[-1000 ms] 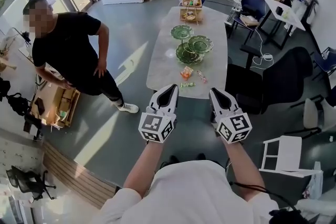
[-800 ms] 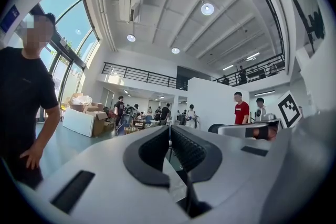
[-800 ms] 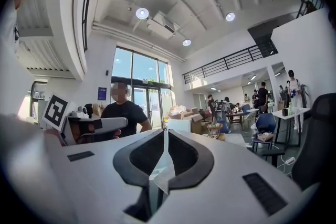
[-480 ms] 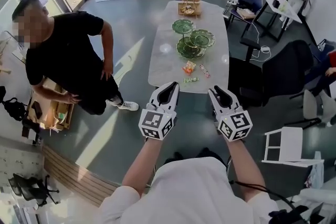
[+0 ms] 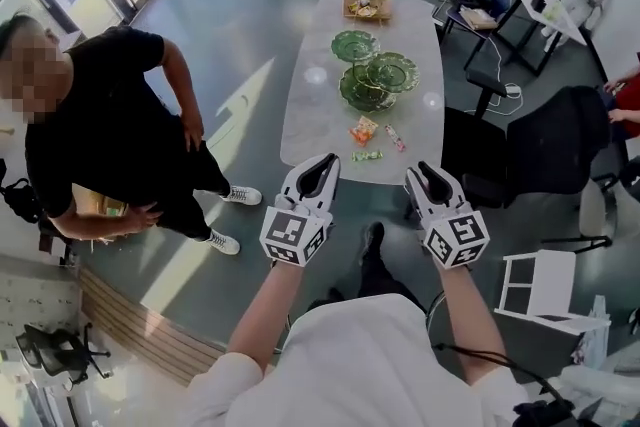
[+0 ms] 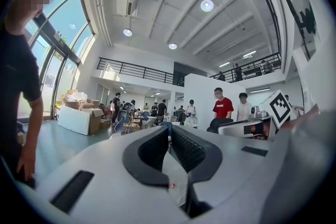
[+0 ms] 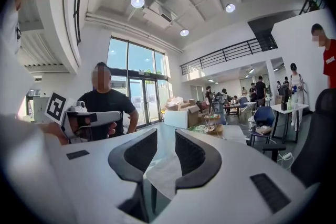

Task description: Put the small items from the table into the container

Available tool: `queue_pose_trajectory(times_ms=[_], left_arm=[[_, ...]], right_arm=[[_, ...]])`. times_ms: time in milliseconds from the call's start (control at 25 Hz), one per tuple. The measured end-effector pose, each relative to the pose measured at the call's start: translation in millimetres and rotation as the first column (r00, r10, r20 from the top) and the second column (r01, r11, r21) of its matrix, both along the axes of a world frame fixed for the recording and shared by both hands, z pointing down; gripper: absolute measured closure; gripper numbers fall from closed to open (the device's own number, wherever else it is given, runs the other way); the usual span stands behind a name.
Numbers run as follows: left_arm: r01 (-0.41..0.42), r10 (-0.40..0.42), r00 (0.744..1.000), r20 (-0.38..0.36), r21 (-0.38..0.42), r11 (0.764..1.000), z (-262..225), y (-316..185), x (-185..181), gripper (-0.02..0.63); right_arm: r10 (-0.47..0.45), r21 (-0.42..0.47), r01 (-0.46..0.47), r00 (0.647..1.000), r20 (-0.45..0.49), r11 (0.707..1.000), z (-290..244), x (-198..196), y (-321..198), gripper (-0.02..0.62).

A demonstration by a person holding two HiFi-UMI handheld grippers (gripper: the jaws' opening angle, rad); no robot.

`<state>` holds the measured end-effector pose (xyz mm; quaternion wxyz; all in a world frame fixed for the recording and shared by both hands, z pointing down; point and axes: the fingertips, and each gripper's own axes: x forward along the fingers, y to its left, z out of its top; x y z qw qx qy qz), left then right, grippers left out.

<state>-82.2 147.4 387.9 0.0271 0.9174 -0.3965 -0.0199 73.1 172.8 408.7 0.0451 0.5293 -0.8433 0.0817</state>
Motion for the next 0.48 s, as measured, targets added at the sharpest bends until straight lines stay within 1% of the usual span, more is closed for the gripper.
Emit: queue_pose_trajectory(times_ms=[160,360,480], left_arm=[[0.02,-0.02,1.0,-0.006,-0.025,0.999,15,-59,14,0.598],[0.072,-0.072,0.997,0.011,-0.016,0.997,28,-141,32,0.598],[0.106,-0.105,0.994,0.025,-0.019,0.994,37,-180,41,0.598]], right_arm=[[-0.024,-0.01,0.024,1.0,-0.006,1.0,17,15,-66,0.497],[-0.077,-0.022,0.076,0.996,-0.037,0.997,37,36,-153,0.497],[-0.103,-0.045,0.101,0.994,-0.045,0.994,50,52,-195,0.497]])
